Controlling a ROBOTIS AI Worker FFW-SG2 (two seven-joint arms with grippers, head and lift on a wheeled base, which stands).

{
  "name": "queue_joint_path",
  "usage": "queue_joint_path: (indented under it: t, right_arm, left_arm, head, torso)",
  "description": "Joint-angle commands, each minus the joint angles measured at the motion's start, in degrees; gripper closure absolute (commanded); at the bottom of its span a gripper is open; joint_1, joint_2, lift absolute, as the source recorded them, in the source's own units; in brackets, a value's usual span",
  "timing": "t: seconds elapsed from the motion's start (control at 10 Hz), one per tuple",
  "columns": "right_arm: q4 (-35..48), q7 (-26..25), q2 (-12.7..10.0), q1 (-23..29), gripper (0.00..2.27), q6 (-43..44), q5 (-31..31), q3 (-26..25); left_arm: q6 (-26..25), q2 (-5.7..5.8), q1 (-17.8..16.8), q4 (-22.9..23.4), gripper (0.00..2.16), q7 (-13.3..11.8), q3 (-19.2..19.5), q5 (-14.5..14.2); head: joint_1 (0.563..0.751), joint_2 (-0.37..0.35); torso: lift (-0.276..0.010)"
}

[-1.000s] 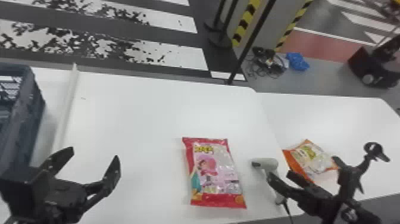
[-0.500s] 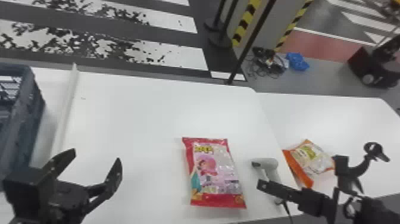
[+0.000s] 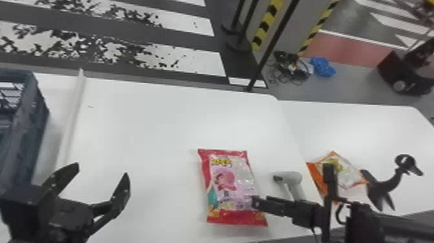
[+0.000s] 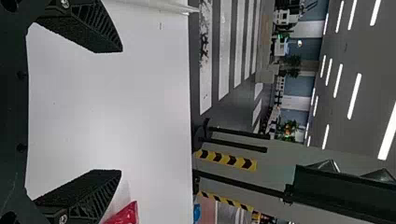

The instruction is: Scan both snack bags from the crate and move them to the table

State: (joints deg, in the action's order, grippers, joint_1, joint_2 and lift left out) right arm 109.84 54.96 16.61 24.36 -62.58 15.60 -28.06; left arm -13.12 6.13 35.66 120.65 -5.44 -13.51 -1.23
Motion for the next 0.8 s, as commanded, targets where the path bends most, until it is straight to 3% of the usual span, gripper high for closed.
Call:
queue_joint_path:
  t: [0.0,0.6,0.7]
  right_arm:
    - [-1.12,-0.9,-0.09,-1.07,0.1,3.56,-2.33,2.4]
    - [-6.21,-3.1,0.0,-3.62,0.13,14.28,-8.13,9.69]
    - [-7.8,-1.87,0.26,-4.14,1.38,18.5,-10.07,10.57]
  left_arm:
    - [-0.55,0.02,0.02,0.29,0.07,-0.01,0.15,0.0]
    - [-3.01,-0.07,-1.04,0.2,0.07,-0.01,0.32,-0.27]
    - [-3.01,0.02,-1.04,0.11,0.07,-0.01,0.41,-0.27]
  head:
    - [0.695,-0.35]
    - [0.695,-0.35]
    - [0.695,-0.349]
  torso:
    - [-0.087]
    - [-0.087]
    - [-0.087]
